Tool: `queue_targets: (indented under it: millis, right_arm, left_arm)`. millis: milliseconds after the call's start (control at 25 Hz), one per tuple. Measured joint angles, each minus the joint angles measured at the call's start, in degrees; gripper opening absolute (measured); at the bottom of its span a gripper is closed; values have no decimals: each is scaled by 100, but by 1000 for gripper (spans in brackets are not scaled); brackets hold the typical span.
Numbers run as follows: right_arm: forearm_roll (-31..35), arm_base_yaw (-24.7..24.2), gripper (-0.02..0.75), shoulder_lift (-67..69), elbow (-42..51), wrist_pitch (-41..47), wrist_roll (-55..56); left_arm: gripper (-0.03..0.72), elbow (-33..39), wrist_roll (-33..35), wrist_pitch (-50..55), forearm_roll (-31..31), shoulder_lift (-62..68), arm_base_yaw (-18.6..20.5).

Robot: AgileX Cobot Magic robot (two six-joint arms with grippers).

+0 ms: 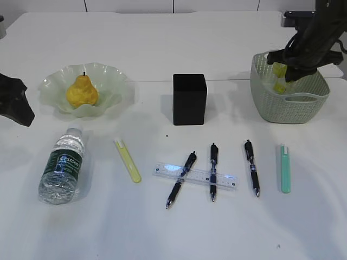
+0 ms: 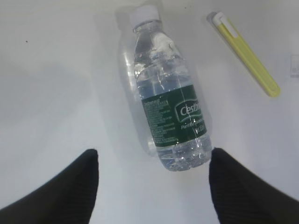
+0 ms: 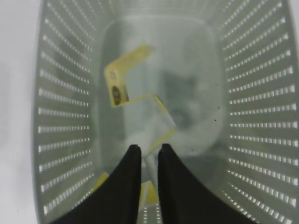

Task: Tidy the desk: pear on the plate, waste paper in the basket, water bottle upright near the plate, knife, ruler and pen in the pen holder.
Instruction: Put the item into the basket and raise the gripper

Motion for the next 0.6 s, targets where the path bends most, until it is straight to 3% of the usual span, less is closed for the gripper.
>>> queue_targets:
  millis: [200, 280, 400, 600]
  right_arm:
    - [0, 0, 397, 51, -14, -14, 162]
    - [0, 0, 478, 54, -121, 53, 169]
    - [132, 0, 522, 54, -364, 285, 144]
    - [710, 0, 533, -300, -472, 686, -200]
  left_arm:
    - [519, 0, 0, 0, -4, 0, 0]
    - [519, 0, 0, 0, -13, 0, 0]
    - [519, 0, 0, 0, -13, 0, 0]
    - [519, 0, 0, 0, -13, 0, 0]
